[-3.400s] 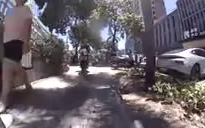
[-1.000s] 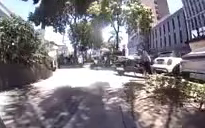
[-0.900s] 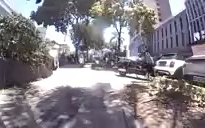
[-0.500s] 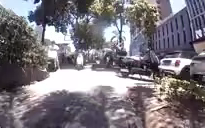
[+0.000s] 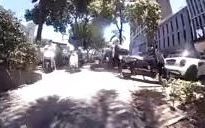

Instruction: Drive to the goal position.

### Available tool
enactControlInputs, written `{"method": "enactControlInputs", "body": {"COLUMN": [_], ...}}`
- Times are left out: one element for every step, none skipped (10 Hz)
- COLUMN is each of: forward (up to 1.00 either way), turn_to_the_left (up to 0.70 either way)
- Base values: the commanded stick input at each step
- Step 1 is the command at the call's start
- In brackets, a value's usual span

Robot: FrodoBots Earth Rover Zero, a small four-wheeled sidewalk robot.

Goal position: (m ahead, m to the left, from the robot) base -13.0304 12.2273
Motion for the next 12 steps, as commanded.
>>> {"method": "enactControlInputs", "body": {"forward": [0.70,0.70,0.70,0.70,0.70,0.70,0.70,0.70,0.70,0.70,0.70,0.70], "turn_to_the_left": [0.00,0.00,0.00,0.00,0.00,0.00,0.00,0.00,0.00,0.00,0.00,0.00]}}
